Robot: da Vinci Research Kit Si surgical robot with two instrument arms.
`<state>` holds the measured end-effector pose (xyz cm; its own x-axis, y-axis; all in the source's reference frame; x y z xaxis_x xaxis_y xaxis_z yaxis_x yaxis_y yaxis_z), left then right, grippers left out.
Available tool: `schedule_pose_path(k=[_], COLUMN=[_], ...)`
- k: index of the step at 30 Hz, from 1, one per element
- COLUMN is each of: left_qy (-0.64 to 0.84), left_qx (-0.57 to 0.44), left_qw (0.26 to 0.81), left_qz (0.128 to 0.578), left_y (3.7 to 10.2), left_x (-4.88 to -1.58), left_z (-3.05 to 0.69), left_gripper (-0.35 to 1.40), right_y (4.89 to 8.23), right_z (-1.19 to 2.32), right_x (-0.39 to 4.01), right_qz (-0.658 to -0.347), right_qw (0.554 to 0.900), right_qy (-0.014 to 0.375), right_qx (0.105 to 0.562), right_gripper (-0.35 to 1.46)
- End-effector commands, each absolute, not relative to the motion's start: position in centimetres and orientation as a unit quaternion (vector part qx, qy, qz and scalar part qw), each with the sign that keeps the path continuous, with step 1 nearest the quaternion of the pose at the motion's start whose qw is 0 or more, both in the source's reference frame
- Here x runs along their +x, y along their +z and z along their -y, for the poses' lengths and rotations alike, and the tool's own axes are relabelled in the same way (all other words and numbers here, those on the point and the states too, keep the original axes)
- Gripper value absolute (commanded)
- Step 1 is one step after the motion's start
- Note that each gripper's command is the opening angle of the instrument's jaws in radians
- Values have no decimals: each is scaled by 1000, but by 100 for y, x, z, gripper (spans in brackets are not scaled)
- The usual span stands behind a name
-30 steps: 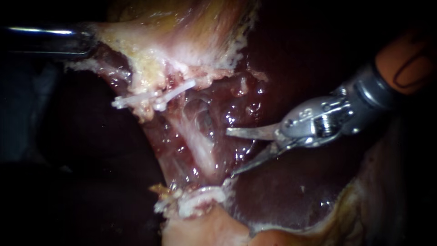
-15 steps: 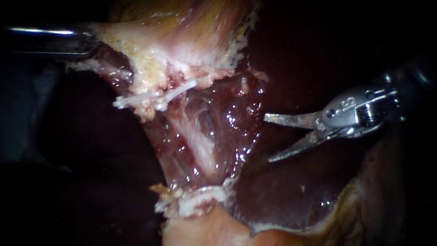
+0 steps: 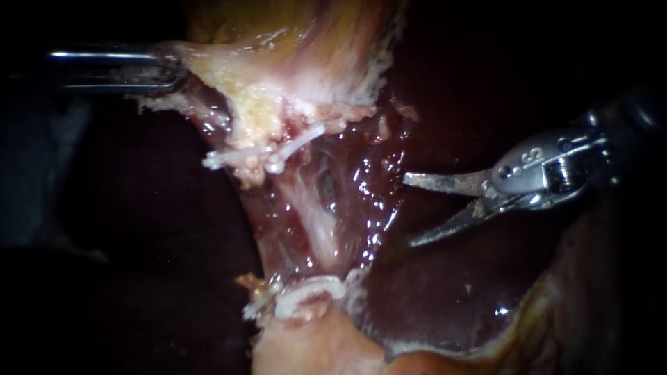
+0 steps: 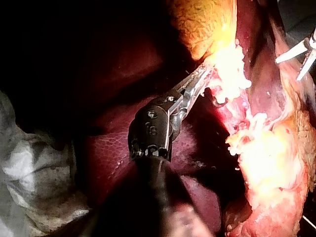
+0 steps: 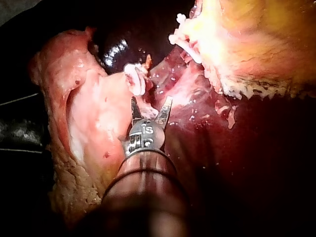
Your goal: Go back from the cut right tube
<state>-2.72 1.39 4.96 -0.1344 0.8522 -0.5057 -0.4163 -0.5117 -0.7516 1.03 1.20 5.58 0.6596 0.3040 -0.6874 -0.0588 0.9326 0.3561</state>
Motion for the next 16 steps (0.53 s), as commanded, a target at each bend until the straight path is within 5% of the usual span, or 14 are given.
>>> schedule_pose_path(k=[1,16], left_qy=[720,723], left_qx=[-486,-483], left_qw=[441,438], left_qz=[226,228], left_y=[499,509], left_x=[-274,-282], left_z=[-138,-134], left_gripper=[-35,-35], right_y=[559,559], right_z=[-120,-120], right_x=[103,102], right_qz=[-400,-400], right_qw=[898,898], right_qy=[101,101], right_qx=[153,155], right_gripper=[145,145])
